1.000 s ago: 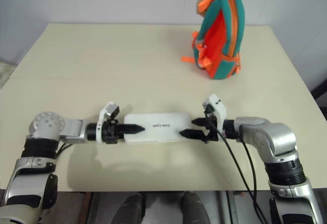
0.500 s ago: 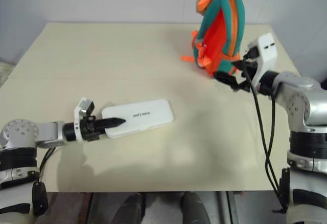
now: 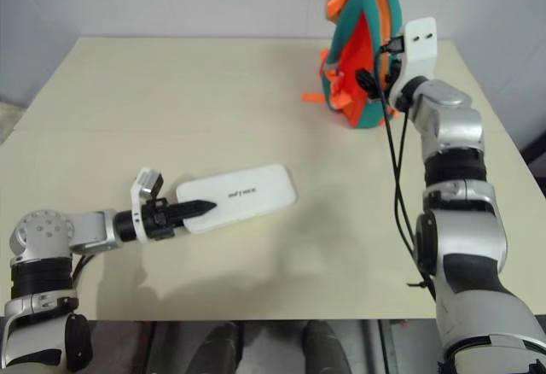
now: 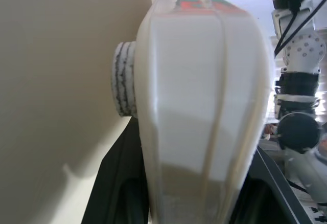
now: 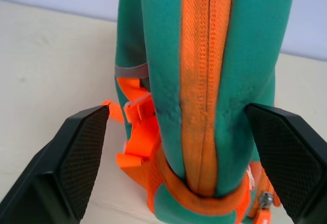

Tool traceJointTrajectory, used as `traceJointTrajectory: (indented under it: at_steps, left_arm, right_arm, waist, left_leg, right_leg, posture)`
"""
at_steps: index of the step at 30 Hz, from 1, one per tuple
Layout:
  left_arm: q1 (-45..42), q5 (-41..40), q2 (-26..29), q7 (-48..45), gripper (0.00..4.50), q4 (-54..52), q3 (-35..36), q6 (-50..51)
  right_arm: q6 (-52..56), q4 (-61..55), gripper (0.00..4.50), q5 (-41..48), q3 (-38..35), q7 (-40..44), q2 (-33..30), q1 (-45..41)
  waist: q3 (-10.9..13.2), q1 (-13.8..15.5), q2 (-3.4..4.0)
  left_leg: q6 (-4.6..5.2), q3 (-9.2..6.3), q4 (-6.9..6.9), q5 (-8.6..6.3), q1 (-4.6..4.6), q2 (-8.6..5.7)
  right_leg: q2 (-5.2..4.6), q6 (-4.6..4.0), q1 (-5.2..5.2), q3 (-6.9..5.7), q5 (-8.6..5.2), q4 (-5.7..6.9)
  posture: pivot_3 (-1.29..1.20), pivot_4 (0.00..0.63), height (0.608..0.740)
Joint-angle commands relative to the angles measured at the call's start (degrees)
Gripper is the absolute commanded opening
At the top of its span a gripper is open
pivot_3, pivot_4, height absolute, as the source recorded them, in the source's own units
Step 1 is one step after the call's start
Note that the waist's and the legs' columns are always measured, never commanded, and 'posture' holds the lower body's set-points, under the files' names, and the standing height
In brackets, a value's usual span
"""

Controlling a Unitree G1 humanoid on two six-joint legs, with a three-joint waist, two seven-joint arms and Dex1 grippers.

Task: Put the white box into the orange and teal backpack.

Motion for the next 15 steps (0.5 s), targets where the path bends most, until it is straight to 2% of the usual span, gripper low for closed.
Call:
traceJointTrajectory:
  at_steps: [1, 5, 7, 15]
  left_arm:
    - [1.19, 1.41, -0.74, 1.93, 1.28, -1.92, 1.25, -0.14]
    - [2.14, 0.96, -1.39, 2.71, 1.28, -3.04, 3.1, 0.12]
    - [2.73, 0.97, -1.67, 3.03, 1.28, -3.5, 3.74, 0.17]
    - [2.83, 1.24, -2.82, 3.71, 1.28, -3.94, 4.56, -0.02]
  right_arm:
    - [-6.08, 5.67, 3.62, -4.92, 2.3, -2.33, -0.33, -1.65]
    - [-8.59, 8.29, 2.22, -6.16, 2.24, -1.53, -0.13, -2.2]
    - [-9.12, 8.92, 1.66, -6.44, 1.91, -1.83, -0.16, -2.36]
    - [-10.54, 10.69, 1.66, -5.07, -1.05, -2.73, 1.27, -2.81]
  waist:
    - [0.0, -0.14, 0.0]
    - [0.0, -0.82, 0.0]
    - [0.0, -0.98, 0.0]
    - [0.0, -1.12, 0.0]
  left_leg:
    - [0.0, 0.0, 0.02, 0.0, 0.0, -0.01]
    - [-0.01, -0.01, 0.08, 0.01, 0.0, -0.01]
    - [-0.02, -0.01, 0.08, 0.02, 0.03, -0.01]
    - [-0.06, -0.02, 0.09, 0.06, 0.11, -0.01]
  right_leg:
    - [0.0, 0.0, 0.0, 0.0, 0.0, 0.01]
    - [0.0, 0.0, -0.01, 0.01, 0.0, 0.12]
    - [0.01, 0.01, -0.01, 0.0, 0.0, 0.19]
    - [0.03, 0.0, 0.0, 0.02, -0.01, 0.35]
  posture:
    - [0.0, 0.15, 0.74]
    - [0.0, 0.15, 0.74]
    - [0.0, 0.15, 0.74]
    - [0.0, 0.15, 0.74]
